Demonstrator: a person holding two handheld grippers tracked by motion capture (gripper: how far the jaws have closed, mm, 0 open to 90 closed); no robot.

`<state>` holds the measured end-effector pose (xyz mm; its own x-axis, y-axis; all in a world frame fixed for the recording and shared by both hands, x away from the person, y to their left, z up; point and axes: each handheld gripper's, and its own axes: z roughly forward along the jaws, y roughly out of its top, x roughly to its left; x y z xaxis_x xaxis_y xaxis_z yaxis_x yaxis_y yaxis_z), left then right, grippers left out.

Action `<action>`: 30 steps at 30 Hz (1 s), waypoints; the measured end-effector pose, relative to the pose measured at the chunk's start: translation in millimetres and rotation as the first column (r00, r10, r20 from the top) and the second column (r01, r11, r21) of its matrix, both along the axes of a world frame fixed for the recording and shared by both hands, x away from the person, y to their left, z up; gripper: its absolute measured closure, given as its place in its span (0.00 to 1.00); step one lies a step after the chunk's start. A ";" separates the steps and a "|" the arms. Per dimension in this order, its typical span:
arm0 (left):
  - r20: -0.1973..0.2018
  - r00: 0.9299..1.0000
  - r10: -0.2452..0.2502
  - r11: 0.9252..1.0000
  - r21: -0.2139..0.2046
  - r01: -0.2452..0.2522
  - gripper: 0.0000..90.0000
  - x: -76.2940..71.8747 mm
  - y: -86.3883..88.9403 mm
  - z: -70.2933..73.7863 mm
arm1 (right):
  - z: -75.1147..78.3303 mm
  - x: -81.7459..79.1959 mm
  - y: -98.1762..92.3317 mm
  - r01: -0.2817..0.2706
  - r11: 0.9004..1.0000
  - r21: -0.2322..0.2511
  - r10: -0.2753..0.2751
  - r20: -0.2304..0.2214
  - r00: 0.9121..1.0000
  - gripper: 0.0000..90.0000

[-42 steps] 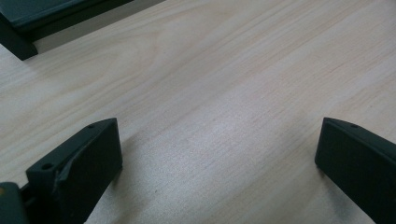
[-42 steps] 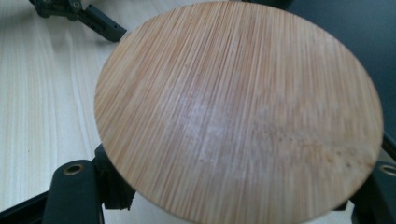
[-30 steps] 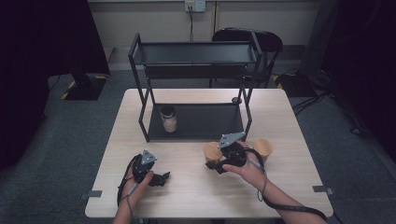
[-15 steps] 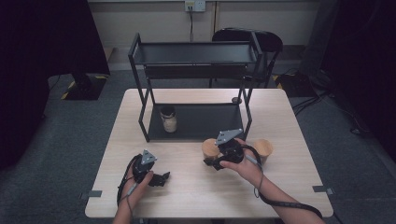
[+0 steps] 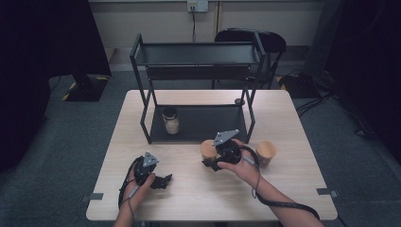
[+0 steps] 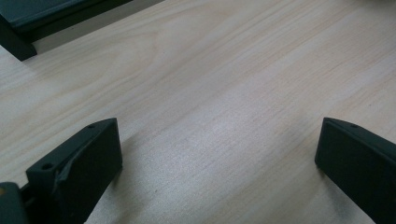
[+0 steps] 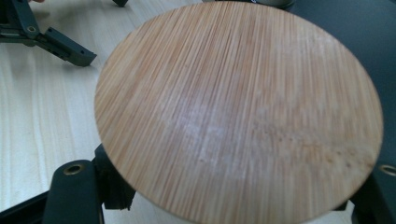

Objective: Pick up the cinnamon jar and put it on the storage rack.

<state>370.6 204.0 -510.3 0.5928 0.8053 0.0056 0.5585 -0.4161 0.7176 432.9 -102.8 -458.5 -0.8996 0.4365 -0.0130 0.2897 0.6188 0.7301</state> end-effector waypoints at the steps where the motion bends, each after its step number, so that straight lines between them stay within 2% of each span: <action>1: 0.000 1.000 0.000 1.000 0.000 0.000 0.00 0.0 0.0 0.0 | -0.3 0.6 0.7 0.001 1.000 -0.002 -0.001 0.002 1.000 0.28; 30: 0.000 1.000 -0.001 1.000 0.000 0.001 0.00 0.0 0.1 0.0 | 0.4 24.6 18.0 0.030 1.000 0.008 -0.030 0.014 0.999 0.28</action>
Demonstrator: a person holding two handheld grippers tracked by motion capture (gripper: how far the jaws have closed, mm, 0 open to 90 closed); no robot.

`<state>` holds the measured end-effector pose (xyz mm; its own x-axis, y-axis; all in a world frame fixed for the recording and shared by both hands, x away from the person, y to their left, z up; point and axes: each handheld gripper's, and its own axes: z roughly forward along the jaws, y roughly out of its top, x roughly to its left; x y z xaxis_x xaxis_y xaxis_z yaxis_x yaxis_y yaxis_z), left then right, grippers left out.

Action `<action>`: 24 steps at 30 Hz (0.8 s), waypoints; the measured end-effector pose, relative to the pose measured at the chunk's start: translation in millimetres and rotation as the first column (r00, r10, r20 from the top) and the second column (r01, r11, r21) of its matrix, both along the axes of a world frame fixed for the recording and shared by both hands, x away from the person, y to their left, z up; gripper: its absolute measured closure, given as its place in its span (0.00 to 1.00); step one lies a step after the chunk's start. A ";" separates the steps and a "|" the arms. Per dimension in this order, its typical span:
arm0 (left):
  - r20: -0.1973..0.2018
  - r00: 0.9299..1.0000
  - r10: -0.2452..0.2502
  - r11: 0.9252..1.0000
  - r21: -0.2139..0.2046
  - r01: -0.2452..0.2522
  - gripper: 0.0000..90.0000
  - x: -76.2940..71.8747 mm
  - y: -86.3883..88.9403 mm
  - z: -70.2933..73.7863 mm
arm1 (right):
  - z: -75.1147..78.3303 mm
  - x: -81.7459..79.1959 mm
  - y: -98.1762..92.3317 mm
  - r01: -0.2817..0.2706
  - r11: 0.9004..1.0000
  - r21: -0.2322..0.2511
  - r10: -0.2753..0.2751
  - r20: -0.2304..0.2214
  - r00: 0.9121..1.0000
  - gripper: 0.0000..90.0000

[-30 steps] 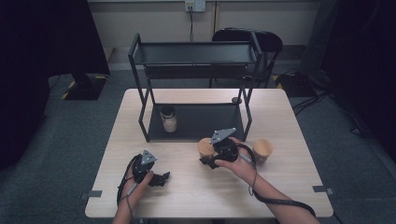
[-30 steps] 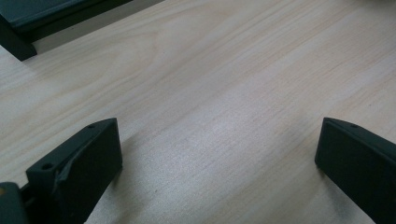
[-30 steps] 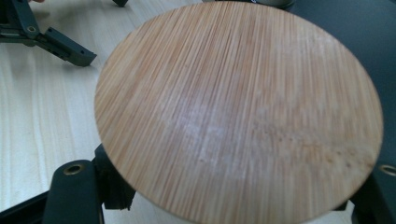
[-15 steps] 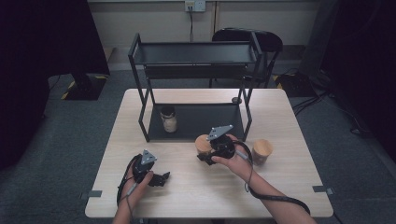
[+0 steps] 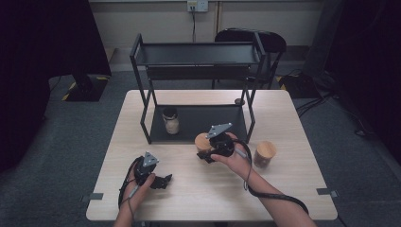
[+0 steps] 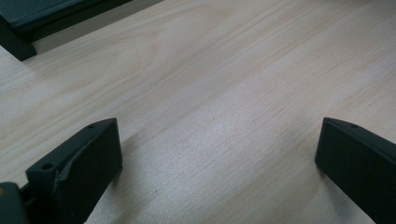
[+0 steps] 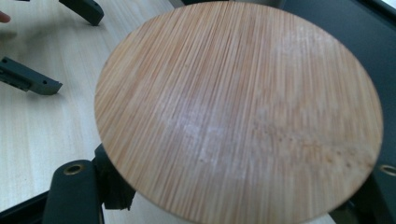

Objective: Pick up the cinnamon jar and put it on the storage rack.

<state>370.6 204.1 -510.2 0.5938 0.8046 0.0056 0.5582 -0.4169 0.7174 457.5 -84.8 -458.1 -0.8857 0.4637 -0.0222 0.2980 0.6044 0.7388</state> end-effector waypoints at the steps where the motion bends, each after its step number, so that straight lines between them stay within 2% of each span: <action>1: 0.001 1.000 -0.001 1.000 0.002 0.001 0.00 0.1 0.2 0.1 | -0.1 0.7 0.3 0.001 1.000 0.003 -0.001 -0.003 1.000 0.28; 24: 0.002 1.000 -0.003 1.000 0.002 0.003 0.00 0.1 0.3 0.0 | 6.0 24.8 -1.2 0.062 0.998 0.024 -0.061 -0.005 0.998 0.28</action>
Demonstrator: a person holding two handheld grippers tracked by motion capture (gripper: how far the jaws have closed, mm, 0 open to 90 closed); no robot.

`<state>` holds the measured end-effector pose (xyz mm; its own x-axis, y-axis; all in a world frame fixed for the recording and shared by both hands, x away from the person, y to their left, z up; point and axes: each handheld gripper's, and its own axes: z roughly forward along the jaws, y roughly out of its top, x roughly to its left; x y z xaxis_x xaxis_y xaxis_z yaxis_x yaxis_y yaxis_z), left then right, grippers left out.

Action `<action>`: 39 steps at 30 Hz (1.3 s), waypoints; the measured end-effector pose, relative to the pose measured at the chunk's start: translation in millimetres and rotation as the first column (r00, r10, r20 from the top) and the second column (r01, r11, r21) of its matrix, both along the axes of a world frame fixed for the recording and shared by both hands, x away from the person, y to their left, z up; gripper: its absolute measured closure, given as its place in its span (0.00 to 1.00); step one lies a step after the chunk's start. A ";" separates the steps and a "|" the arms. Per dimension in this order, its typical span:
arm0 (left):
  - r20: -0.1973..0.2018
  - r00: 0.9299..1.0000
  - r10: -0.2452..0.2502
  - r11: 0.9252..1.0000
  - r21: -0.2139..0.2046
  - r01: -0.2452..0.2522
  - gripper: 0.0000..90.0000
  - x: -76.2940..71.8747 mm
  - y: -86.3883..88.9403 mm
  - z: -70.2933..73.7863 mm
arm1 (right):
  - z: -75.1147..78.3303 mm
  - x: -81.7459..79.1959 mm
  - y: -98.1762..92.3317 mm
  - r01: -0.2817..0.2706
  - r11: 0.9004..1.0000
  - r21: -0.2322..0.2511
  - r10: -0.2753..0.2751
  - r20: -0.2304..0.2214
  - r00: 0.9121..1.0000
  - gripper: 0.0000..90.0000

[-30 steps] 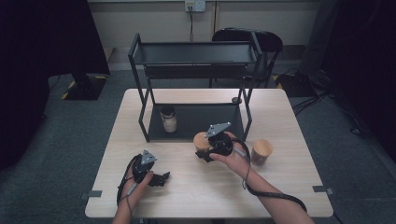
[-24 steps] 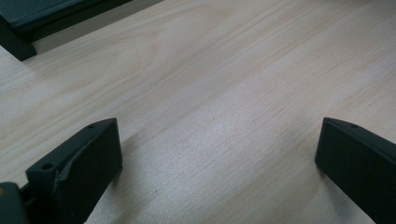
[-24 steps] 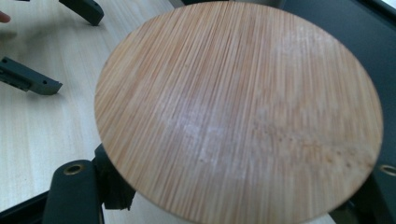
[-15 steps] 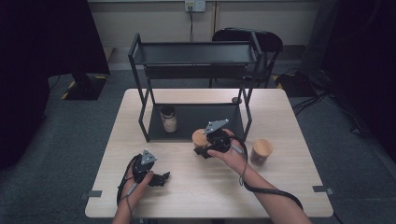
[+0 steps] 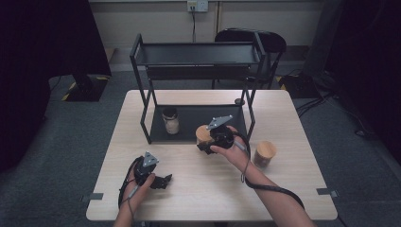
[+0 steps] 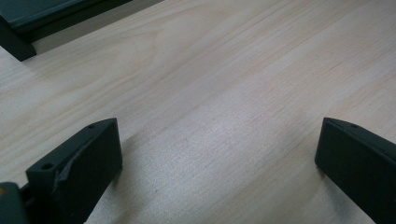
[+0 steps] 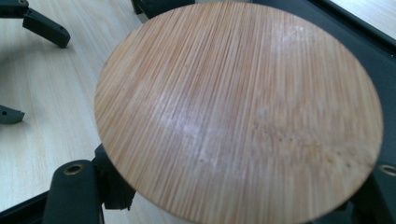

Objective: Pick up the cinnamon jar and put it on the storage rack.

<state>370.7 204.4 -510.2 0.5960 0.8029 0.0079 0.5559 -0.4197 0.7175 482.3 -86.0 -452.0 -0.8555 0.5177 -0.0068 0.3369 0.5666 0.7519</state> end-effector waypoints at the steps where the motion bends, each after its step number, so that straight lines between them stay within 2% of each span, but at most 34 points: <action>1: 0.000 1.000 0.000 1.000 0.000 0.000 0.00 0.0 0.0 0.0 | 0.1 0.9 0.3 0.002 1.000 -0.001 -0.002 0.000 1.000 0.28; 15: 0.000 1.000 0.000 1.000 0.000 0.000 0.00 0.0 0.0 0.0 | 5.1 11.4 10.6 0.011 1.000 -0.005 -0.011 0.010 1.000 0.28; 24: 0.000 1.000 0.000 1.000 -0.001 0.000 0.00 0.0 0.0 0.0 | 2.8 18.8 17.4 0.020 1.000 -0.008 -0.020 0.010 1.000 0.28; 39: 0.000 1.000 0.000 1.000 -0.001 0.000 0.00 0.0 0.0 0.0 | 1.9 34.3 15.7 0.071 0.997 0.007 -0.071 0.005 0.997 0.28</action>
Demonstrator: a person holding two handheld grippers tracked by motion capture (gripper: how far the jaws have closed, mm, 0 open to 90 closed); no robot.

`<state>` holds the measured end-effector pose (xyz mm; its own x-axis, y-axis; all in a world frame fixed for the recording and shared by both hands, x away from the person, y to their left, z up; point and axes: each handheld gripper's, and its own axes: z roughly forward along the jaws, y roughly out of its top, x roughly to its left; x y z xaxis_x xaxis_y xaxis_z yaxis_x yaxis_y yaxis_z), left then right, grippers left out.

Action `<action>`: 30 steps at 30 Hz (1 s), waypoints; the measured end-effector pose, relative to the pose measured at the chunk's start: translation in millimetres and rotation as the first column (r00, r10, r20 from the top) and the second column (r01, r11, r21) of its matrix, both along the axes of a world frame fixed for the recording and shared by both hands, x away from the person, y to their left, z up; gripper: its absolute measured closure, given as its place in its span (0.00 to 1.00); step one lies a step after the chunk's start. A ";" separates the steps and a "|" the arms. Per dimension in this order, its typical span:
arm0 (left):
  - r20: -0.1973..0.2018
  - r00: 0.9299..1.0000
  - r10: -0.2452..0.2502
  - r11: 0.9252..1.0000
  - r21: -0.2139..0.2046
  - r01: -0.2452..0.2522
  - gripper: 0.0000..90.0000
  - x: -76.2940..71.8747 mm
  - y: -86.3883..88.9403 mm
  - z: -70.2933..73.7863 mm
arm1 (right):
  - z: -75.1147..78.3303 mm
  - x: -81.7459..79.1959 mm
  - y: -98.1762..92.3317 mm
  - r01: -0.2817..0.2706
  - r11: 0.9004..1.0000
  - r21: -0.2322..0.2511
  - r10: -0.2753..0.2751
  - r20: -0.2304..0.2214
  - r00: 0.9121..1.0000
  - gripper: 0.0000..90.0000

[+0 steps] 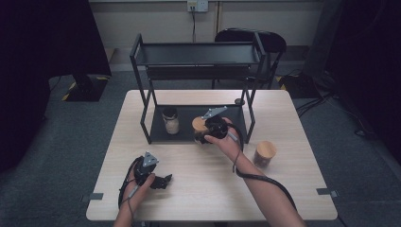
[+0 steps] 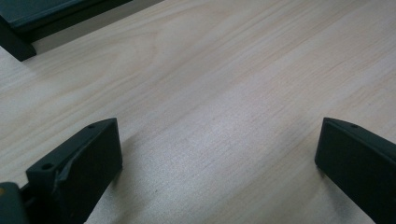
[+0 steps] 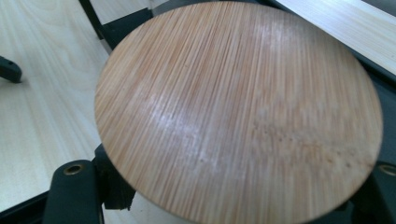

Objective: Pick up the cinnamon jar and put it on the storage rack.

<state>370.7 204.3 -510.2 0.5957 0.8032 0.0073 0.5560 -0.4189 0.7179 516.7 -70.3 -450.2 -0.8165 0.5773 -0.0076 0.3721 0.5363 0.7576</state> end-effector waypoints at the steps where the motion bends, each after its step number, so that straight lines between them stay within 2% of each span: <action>1: 0.000 1.000 0.000 1.000 0.000 0.000 0.00 0.0 0.0 0.0 | -0.2 1.0 -0.2 0.002 1.000 0.001 -0.002 0.000 1.000 0.28; 10: 0.000 1.000 0.000 1.000 0.000 0.000 0.00 0.0 0.0 0.0 | 1.1 7.5 2.1 0.028 1.000 0.012 -0.028 0.006 1.000 0.28; 18: 0.001 1.000 0.000 1.000 0.000 0.000 0.00 0.0 0.0 0.0 | -0.1 13.0 7.0 0.041 0.999 -0.011 -0.040 0.023 0.999 0.28; 30: 0.001 1.000 0.000 1.000 0.000 0.000 0.00 0.0 0.0 0.0 | -4.6 20.5 12.3 0.056 0.998 -0.032 -0.056 0.026 0.998 0.28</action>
<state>370.7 204.3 -510.3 0.5955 0.8033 0.0079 0.5554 -0.4188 0.7184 537.2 -58.0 -454.8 -0.7822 0.6212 -0.0474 0.3832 0.5397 0.7496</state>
